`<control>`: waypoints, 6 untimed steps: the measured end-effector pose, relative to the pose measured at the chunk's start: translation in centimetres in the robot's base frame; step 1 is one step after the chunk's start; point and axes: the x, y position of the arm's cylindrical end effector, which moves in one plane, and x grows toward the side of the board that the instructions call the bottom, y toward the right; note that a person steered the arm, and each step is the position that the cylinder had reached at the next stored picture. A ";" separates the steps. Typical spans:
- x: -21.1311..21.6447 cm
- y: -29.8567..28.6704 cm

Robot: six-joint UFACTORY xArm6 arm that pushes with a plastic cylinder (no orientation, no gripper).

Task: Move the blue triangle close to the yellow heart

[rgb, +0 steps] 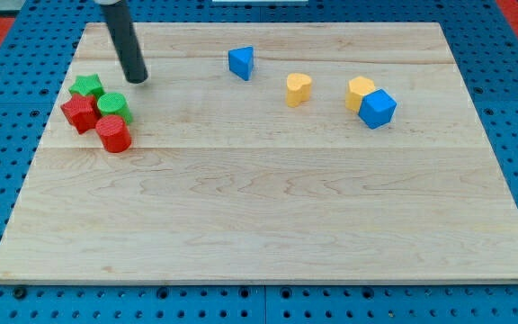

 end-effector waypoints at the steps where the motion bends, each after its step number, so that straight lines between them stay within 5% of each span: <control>1: -1.3 1.5; 4: -4.9 13.2; 6: 2.9 27.9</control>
